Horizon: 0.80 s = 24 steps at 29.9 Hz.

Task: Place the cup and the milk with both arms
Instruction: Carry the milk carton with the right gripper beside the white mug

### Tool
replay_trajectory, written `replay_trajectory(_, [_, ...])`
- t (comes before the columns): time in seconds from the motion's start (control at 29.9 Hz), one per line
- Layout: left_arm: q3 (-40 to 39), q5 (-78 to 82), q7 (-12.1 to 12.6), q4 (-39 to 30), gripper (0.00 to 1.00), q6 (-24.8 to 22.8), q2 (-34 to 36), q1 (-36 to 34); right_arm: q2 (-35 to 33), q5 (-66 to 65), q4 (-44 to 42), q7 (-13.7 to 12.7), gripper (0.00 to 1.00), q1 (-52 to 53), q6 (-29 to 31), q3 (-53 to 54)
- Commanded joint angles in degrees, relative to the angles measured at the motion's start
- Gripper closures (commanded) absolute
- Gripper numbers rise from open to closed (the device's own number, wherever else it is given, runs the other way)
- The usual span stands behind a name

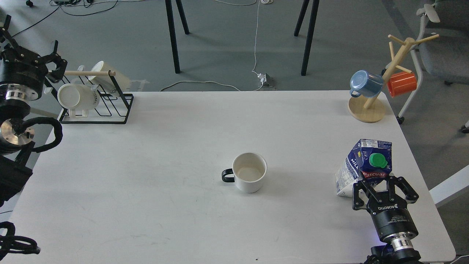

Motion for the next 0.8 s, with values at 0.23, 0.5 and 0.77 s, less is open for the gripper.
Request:
replay_trajectory(0.23, [0.0,0.6,-0.1,0.0,0.01,0.2,0.1,1.5,-0.2,-0.3,7.2,-0.8,0.57,0.1,0.0,-6.1])
replay_trajectory(0.5, [0.0,0.6,0.0,0.0,0.01,0.1,1.9,2.4,0.8,-2.1,4.4,-0.7,0.57,10.4,0.0,-15.6])
replay_trajectory(0.77, [0.1,1.3,0.0,0.1,0.01,0.0,2.0,2.4,5.1,-2.2,-2.3,-0.8,0.56,13.0,0.0,-17.8])
